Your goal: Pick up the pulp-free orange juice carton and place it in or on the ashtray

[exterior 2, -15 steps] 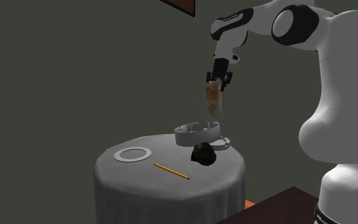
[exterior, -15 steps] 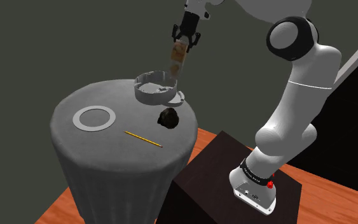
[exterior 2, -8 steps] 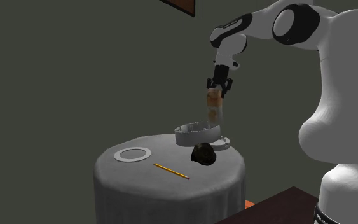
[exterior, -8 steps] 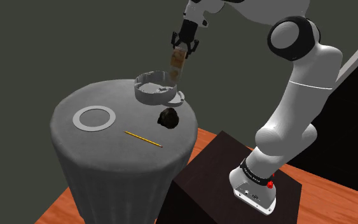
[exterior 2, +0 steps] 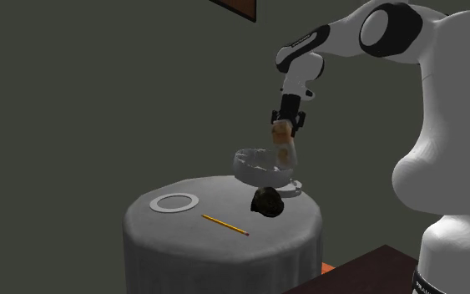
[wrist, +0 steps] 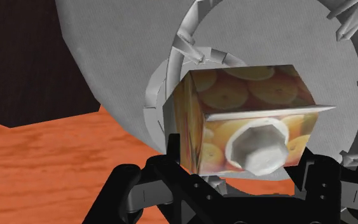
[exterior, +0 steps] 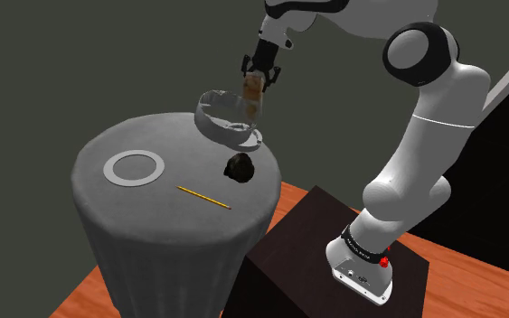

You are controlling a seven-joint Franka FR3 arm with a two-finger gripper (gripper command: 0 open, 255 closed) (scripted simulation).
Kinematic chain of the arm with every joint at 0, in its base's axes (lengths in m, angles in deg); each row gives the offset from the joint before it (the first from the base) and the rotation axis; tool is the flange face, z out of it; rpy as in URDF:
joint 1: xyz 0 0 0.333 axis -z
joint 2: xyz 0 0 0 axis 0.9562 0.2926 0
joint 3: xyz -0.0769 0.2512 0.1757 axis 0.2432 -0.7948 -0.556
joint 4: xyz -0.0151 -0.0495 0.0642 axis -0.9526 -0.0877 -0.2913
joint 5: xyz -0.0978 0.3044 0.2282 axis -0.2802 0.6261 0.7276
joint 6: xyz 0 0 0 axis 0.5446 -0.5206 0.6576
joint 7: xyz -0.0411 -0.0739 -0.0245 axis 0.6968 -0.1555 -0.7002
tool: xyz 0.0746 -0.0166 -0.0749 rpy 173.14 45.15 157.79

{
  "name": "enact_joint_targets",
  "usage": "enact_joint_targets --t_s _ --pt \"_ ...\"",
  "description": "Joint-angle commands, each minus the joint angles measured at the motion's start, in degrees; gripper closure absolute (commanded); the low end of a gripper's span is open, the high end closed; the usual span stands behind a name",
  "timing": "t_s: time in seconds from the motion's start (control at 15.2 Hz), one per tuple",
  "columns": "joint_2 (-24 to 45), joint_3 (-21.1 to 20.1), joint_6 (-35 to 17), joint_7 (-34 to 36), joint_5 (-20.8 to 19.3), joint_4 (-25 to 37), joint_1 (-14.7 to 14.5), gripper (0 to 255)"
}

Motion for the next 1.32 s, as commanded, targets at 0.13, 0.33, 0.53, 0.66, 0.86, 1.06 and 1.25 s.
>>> enact_joint_targets --t_s 0.13,0.33,0.53,0.66,0.86,1.06,1.25 --pt "0.63 0.0 -3.02 -0.51 -0.02 -3.02 -0.12 255" --pt "0.88 0.03 -5.17 -0.92 -0.01 -4.96 -0.15 255" --pt "1.07 0.05 -6.35 -1.14 -0.01 -5.98 -0.16 255" --pt "1.07 0.04 -6.35 -1.14 -0.01 -5.97 -0.16 255" --pt "1.07 0.04 -6.35 -1.14 -0.01 -5.97 -0.16 255" --pt "1.03 0.03 -6.4 -1.13 0.0 -6.06 -0.16 0" --pt "1.0 0.04 -6.39 -1.16 0.0 -6.08 -0.14 0"
